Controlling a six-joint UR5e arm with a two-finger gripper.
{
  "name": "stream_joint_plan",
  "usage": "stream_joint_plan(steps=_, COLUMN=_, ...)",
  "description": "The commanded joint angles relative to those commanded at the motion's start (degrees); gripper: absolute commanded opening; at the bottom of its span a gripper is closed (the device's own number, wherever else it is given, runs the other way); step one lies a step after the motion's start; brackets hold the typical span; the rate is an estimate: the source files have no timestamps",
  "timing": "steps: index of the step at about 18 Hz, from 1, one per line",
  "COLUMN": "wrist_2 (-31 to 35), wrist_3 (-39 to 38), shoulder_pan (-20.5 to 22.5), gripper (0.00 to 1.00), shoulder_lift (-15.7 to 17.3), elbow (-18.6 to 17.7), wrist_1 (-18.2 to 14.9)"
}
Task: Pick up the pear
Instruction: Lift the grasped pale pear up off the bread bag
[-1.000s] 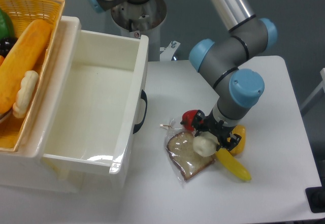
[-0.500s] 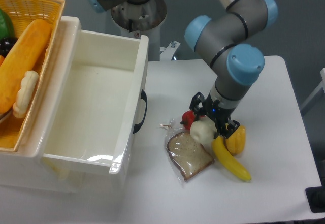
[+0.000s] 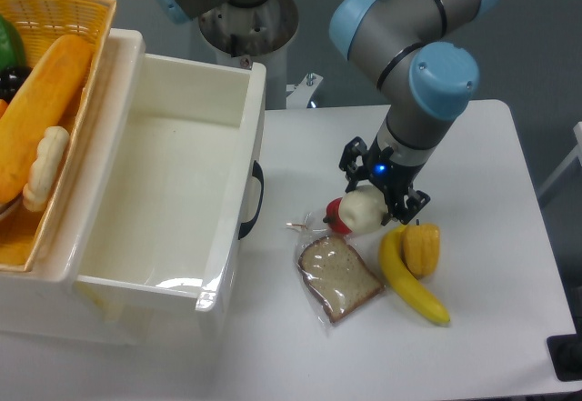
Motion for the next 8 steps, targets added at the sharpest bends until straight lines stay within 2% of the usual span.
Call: stream_joint_plan(steps=8, wrist_2=0.0, wrist_3=0.4, shoulder_pan=1.1, gripper=0.59, shoulder_lift=0.5, elbow=0.0, wrist_1=-0.7)
